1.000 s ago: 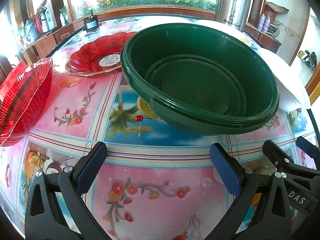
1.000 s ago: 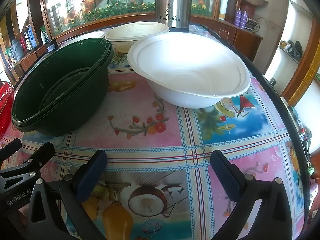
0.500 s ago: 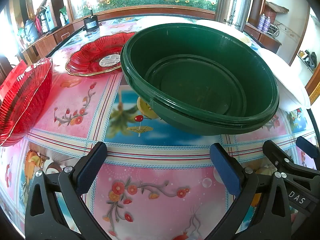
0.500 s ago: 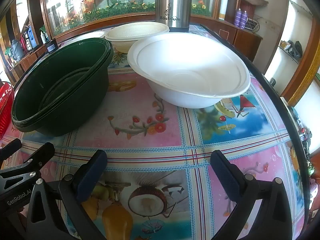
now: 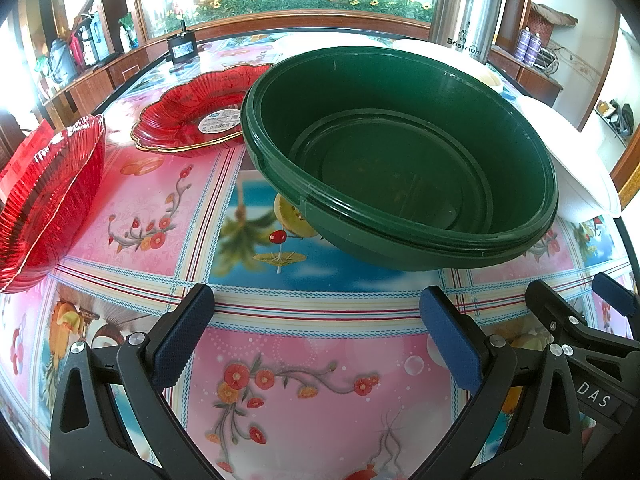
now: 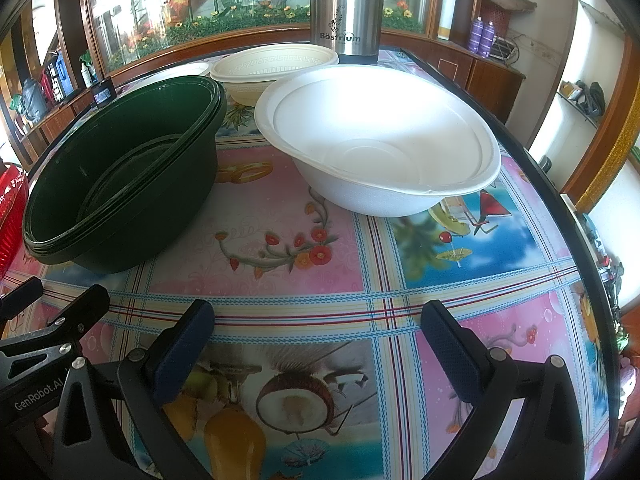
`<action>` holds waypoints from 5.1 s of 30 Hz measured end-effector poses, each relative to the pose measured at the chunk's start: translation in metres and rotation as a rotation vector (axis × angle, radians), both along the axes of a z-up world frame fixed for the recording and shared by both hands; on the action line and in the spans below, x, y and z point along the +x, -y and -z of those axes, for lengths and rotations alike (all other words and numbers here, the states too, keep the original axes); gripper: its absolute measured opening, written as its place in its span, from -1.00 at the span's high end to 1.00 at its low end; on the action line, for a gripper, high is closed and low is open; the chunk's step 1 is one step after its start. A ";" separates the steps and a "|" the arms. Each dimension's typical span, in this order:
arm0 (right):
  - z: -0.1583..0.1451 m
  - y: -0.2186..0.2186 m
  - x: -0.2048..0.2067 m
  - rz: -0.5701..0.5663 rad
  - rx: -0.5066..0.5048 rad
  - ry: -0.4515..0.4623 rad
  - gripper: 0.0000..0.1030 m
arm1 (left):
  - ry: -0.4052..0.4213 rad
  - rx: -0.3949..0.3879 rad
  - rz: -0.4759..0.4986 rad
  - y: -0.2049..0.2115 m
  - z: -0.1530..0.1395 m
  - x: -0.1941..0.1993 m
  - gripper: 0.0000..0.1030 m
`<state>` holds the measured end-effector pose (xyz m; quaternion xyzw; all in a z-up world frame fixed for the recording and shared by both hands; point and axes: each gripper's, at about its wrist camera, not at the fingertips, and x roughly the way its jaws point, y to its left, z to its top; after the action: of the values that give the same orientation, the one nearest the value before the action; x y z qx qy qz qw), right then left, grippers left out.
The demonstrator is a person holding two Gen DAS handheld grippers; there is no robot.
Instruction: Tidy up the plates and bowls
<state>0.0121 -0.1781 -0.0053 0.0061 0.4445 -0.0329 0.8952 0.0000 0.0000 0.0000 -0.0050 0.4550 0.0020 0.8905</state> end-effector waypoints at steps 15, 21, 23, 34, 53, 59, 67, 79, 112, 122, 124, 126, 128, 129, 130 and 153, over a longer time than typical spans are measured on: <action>-0.015 -0.019 -0.019 -0.091 -0.076 0.026 -0.99 | 0.014 -0.048 -0.017 -0.023 -0.015 -0.019 -1.00; -0.040 -0.040 -0.032 -0.188 -0.025 0.070 -0.99 | 0.063 -0.036 -0.021 -0.042 -0.038 -0.039 -0.99; -0.046 -0.050 -0.034 -0.222 -0.009 0.075 -0.99 | 0.070 -0.022 -0.030 -0.051 -0.043 -0.044 -0.99; -0.066 -0.110 -0.034 -0.405 0.079 0.098 -0.99 | 0.105 0.002 -0.151 -0.135 -0.063 -0.059 -1.00; -0.061 -0.247 0.018 -0.657 0.127 0.037 -0.84 | 0.076 0.019 -0.335 -0.285 -0.068 -0.029 -1.00; -0.053 -0.263 0.028 -0.680 0.133 -0.007 -0.72 | 0.067 -0.021 -0.326 -0.302 -0.063 -0.016 -1.00; -0.046 -0.269 0.045 -0.656 0.152 -0.052 -0.62 | 0.007 -0.049 -0.324 -0.321 -0.052 0.009 -1.00; -0.035 -0.277 0.067 -0.653 0.192 -0.110 0.27 | -0.073 -0.126 -0.314 -0.341 -0.037 0.037 0.00; -0.070 -0.283 -0.015 -0.725 0.000 0.065 0.40 | 0.010 -0.145 -0.320 -0.333 -0.068 -0.068 0.69; -0.039 -0.280 -0.047 -0.748 -0.008 0.005 0.37 | 0.000 -0.111 -0.349 -0.320 -0.043 -0.104 0.69; -0.035 -0.281 -0.049 -0.749 -0.013 -0.006 0.36 | -0.004 -0.105 -0.352 -0.319 -0.038 -0.106 0.69; -0.031 -0.282 -0.050 -0.750 -0.012 -0.017 0.35 | -0.008 -0.108 -0.356 -0.320 -0.034 -0.107 0.69; -0.029 -0.283 -0.051 -0.751 -0.017 -0.022 0.35 | -0.012 -0.116 -0.358 -0.319 -0.029 -0.108 0.69; -0.027 -0.282 -0.054 -0.752 -0.017 -0.024 0.34 | -0.010 -0.116 -0.357 -0.319 -0.028 -0.109 0.69; -0.025 -0.283 -0.053 -0.752 -0.017 -0.030 0.34 | -0.002 -0.113 -0.357 -0.319 -0.028 -0.110 0.69; -0.039 -0.240 -0.048 -0.695 0.126 -0.029 -0.03 | 0.094 -0.016 -0.337 -0.306 -0.054 -0.103 -0.23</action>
<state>-0.0361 0.0615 0.0337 -0.0907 0.4337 0.3010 0.8444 -0.1031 0.3064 0.0543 -0.0885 0.4057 0.1473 0.8977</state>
